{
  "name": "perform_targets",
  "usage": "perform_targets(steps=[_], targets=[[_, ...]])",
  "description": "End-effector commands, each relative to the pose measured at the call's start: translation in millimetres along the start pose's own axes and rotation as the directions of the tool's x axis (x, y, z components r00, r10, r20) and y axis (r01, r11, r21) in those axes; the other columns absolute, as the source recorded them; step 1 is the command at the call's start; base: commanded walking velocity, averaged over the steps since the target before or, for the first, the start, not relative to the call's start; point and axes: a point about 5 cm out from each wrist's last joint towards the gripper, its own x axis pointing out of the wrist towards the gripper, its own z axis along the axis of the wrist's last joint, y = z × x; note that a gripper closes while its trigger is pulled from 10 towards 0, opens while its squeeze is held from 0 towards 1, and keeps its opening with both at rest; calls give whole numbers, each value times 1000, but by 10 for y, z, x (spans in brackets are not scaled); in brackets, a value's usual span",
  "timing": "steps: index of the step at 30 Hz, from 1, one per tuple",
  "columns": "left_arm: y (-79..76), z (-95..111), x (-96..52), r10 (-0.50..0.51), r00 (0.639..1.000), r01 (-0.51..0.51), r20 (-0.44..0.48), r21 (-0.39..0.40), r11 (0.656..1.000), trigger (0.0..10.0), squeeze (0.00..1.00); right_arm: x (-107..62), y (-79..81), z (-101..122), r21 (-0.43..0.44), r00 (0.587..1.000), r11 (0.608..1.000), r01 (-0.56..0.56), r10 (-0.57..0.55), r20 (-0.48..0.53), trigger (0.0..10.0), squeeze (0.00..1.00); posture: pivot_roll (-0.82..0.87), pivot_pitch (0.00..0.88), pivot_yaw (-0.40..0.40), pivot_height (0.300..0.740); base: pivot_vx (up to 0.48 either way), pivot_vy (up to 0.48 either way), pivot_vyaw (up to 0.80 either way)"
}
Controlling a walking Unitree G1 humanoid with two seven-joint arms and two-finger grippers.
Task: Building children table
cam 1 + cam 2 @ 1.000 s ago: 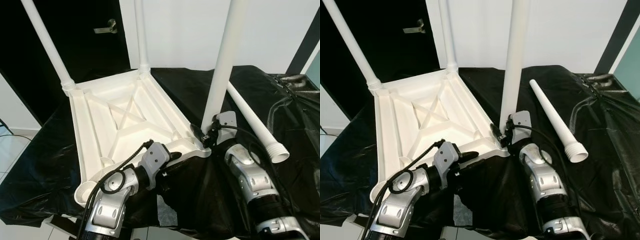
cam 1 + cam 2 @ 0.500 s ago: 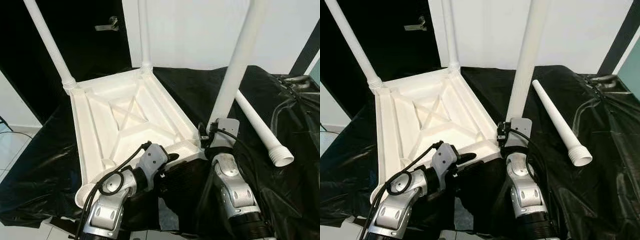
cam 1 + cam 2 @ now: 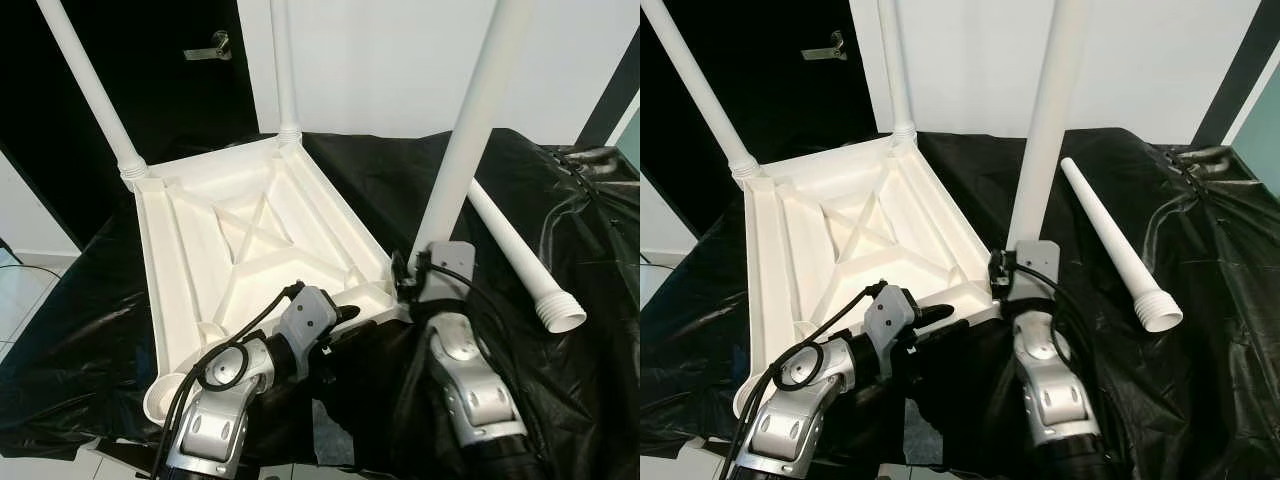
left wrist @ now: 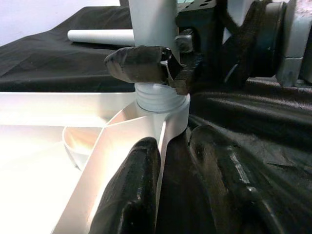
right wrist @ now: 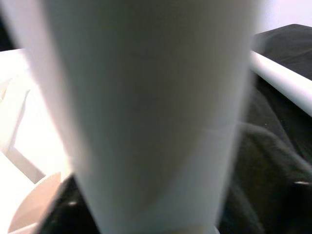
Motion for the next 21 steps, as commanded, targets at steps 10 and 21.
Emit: perform_targets(steps=[10,21], targets=[[60,-15,-3,139,990,-139,-7,-9,990,10000,0,-35,-270,5,9,960,960,-278,278,40,10000,455,27,0,16,740,0,0,0],[110,2,15,143,990,-143,-1,2,990,10000,0,132,-275,-34,-98,834,829,-550,552,-8,10000,0,35,0,20,740,0,0,0]])
